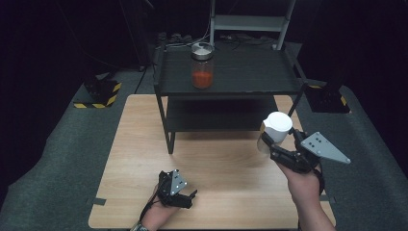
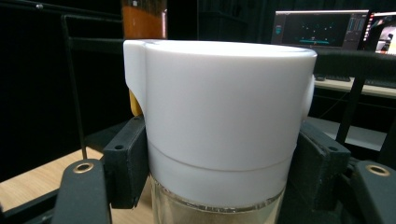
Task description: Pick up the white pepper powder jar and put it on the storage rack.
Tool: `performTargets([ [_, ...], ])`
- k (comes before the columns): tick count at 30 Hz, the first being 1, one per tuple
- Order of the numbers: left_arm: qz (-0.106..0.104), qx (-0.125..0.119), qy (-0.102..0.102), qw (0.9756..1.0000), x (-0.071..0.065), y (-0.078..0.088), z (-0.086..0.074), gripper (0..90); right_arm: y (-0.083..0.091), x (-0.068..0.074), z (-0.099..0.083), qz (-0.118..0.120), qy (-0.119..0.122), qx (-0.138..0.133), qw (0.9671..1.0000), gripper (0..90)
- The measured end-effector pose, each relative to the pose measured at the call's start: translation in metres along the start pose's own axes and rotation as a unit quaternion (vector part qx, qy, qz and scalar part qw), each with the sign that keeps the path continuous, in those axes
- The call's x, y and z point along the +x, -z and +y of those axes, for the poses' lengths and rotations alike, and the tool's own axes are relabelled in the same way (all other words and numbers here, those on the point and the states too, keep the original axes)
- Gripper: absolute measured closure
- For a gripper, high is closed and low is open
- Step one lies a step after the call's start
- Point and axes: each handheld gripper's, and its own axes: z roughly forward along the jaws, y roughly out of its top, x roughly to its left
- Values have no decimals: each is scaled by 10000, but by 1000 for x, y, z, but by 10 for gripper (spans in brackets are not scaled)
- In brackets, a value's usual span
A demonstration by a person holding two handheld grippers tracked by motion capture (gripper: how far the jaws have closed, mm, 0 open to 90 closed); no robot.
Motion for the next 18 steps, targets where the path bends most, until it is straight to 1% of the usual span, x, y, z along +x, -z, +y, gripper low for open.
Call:
performTargets([
  [5, -2, 6, -20, 10000, 0, 0, 0, 12, -4, -1, 11, -3, 30, -29, 10000, 298],
  [9, -6, -5, -16, 10000, 0, 0, 0, 12, -9, 0, 20, -65, 85, -38, 9999, 298],
  [14, -24, -16, -1, 10000, 1, 1, -1, 12, -15, -4, 30, -38, -17, -91, 10000, 298],
  [18, -31, -20, 9, 10000, 1, 1, -1, 12, -19, -5, 39, -47, -13, -124, 9999, 299],
])
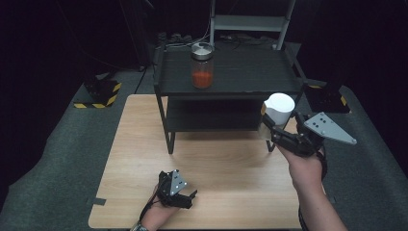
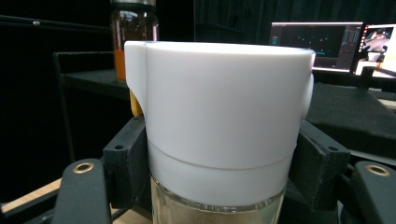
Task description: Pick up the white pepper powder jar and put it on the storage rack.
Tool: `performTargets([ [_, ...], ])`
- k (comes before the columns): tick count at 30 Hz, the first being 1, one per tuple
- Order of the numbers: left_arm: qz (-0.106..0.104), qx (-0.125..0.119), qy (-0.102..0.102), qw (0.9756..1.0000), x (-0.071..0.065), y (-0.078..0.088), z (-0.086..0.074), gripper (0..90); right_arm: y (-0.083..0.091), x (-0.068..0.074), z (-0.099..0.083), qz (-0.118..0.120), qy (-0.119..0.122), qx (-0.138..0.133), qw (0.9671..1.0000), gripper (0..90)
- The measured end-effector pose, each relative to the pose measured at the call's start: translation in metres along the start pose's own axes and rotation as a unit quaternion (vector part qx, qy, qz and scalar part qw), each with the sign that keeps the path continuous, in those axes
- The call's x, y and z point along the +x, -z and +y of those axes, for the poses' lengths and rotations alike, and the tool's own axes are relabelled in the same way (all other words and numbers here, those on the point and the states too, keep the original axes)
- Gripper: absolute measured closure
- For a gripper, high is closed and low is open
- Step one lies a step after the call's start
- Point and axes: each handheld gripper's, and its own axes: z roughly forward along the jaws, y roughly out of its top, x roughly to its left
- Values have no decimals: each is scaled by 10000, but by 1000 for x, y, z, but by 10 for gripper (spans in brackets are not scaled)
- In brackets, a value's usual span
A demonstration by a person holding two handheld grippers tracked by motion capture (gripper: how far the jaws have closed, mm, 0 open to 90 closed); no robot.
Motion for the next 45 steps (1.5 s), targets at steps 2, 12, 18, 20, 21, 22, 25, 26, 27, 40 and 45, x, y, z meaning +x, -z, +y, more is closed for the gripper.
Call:
performTargets([
  [2, -4, -3, 0, 10000, 0, 0, 0, 12, -3, 0, 4, -10, 5, -10, 10000, 298],
  [12, -35, -18, 5, 10000, 1, 1, -1, 12, -17, -1, 28, -63, 21, -131, 9999, 298],
  [18, -70, -50, 52, 9999, 3, 1, -2, 12, -26, -1, 42, -106, 53, -209, 9997, 298],
  [20, -75, -50, 47, 9999, 3, 1, -2, 12, -29, -1, 47, -112, 69, -226, 9997, 298],
  [21, -77, -53, 40, 9999, 3, 1, -2, 12, -30, 0, 49, -120, 82, -234, 9996, 298],
  [22, -80, -51, 28, 10000, 3, 2, -2, 12, -32, 0, 50, -130, 89, -238, 9996, 298],
  [25, -86, -52, 19, 9999, 3, 1, -2, 12, -36, 2, 54, -163, 103, -256, 9995, 298],
  [26, -85, -52, 19, 9999, 3, 2, -2, 12, -39, 2, 55, -187, 92, -259, 9994, 298],
  [27, -86, -53, 15, 9999, 3, 2, -2, 12, -41, 2, 56, -194, 83, -256, 9994, 298],
  [40, -142, -83, 35, 9999, 5, 2, -3, 12, -74, 1, 67, -348, 33, -239, 9991, 298],
  [45, -158, -98, 38, 9998, 6, 2, -4, 12, -86, 0, 69, -407, 37, -238, 9989, 298],
])
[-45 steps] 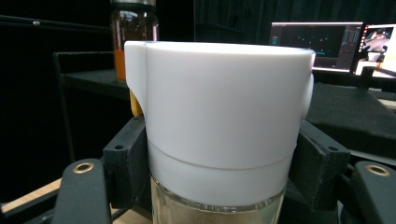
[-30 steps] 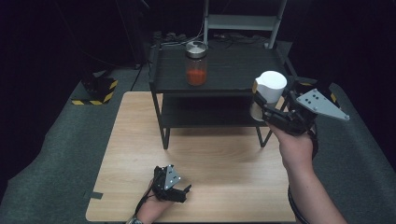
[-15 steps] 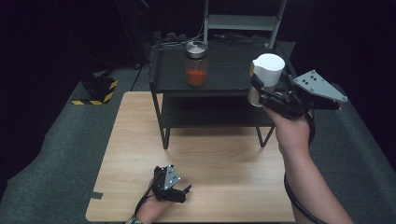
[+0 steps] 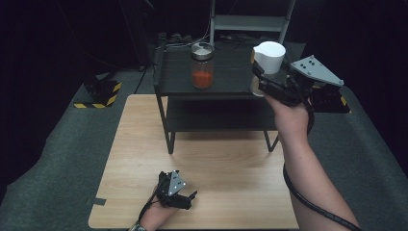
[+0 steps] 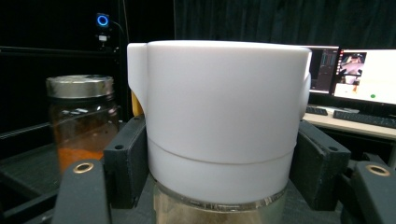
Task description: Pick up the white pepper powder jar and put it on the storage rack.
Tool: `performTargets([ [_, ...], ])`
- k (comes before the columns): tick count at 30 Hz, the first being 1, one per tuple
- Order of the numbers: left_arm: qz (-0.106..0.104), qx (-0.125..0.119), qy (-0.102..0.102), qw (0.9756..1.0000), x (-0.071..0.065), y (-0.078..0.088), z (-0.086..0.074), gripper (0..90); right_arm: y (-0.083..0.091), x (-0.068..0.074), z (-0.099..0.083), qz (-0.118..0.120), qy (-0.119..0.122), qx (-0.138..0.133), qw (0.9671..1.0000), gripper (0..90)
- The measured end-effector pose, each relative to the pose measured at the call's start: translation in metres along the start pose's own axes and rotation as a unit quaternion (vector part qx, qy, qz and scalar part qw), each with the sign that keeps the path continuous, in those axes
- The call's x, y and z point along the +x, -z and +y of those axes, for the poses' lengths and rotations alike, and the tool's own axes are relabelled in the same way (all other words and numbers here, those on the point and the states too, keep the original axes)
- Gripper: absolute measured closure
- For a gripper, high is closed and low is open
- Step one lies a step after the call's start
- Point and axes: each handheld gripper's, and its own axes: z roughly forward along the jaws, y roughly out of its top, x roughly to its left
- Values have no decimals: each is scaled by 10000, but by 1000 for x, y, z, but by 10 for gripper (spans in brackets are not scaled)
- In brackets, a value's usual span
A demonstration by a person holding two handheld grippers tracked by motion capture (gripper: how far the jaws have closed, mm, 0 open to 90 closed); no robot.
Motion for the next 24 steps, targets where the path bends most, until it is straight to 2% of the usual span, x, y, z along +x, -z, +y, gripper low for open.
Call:
performTargets([
  [11, -4, 1, 25, 10000, 0, 0, 0, 12, -19, -2, 0, -80, -38, -8, 10000, 297],
  [24, -42, -36, 93, 9999, 3, 1, -1, 12, -33, -3, -4, -73, -54, 10, 10000, 297],
])
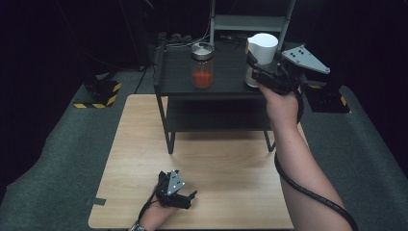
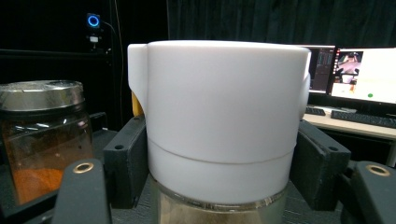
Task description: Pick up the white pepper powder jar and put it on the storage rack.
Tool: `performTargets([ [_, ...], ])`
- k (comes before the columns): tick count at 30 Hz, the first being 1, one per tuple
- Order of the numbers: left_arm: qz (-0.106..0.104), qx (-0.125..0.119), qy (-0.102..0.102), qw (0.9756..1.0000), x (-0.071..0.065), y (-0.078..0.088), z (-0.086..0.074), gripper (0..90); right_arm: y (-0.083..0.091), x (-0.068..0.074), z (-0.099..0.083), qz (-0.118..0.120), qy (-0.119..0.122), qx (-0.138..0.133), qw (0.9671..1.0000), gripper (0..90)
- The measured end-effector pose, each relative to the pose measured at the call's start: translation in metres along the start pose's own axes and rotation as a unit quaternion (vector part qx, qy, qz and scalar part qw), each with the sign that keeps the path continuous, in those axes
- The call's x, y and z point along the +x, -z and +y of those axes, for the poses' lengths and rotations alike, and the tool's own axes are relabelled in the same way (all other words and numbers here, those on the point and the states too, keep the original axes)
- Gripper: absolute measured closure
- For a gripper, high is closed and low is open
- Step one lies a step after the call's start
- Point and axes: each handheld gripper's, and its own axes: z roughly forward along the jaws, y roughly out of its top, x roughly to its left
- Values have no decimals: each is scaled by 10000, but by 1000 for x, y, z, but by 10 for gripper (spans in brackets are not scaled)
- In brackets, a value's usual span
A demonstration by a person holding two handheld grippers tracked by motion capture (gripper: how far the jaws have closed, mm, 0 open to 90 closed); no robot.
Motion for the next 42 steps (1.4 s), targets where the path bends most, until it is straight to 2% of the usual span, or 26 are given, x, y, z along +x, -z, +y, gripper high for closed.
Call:
performTargets([
  [21, -11, -16, 1, 10000, 0, 0, -1, 12, -1, -3, -5, 22, -86, -22, 10000, 293],
  [27, -23, -20, 14, 10000, 1, 0, -1, 13, -1, -1, -3, 12, -26, 21, 10000, 289],
  [35, -27, -7, -7, 10000, 1, 1, 0, 13, -1, -2, -3, 16, -62, 83, 9999, 256],
  [42, -34, -21, 12, 10000, 1, 0, -1, 14, -1, -3, -3, 30, 17, 109, 9999, 210],
])
